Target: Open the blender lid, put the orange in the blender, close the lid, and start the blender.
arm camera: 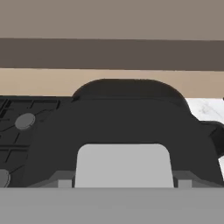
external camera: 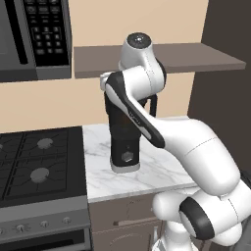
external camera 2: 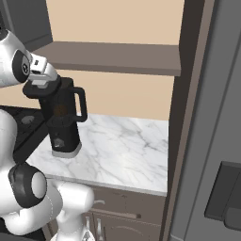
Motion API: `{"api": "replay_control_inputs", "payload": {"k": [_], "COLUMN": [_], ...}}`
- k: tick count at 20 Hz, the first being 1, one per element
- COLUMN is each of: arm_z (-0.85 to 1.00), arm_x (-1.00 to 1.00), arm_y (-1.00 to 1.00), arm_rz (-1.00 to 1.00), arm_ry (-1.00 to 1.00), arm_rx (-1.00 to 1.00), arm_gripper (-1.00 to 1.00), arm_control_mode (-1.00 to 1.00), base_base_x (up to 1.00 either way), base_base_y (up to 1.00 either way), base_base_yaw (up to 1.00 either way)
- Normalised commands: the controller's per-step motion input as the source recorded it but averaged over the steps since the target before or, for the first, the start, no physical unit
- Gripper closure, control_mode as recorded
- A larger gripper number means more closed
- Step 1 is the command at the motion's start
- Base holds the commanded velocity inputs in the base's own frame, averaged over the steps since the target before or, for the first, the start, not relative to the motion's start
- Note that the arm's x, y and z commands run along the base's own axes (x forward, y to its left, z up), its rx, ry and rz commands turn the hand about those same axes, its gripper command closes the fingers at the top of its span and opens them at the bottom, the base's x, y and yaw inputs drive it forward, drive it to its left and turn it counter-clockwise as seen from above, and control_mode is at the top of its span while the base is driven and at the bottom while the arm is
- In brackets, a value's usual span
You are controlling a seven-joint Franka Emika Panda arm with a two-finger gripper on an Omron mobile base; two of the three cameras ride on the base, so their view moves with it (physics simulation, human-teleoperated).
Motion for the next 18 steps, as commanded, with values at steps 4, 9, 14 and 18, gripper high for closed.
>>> {"api": "replay_control_inputs", "payload": {"k": [4,9,14,18], "arm_z": [-0.01,-0.16,0.00,0.00], "arm_x": [0.43,0.36,0.02,0.11], "arm_y": [0.00,0.00,-0.02,0.00], "arm_rz": [0.00,0.00,0.00,0.01], "arm_ry": [0.01,0.03,-0.02,0.00], "arm_rx": [0.00,0.00,0.00,0.00], "arm_gripper": [1.00,1.00,1.00,1.00], "arm_control_mode": [-1.00,-1.00,-1.00,-1.00], "base_base_x": [0.00,0.00,0.00,0.00], "base_base_y": [0.00,0.00,0.00,0.00], "base_base_yaw": [0.00,0.00,0.00,0.00]}}
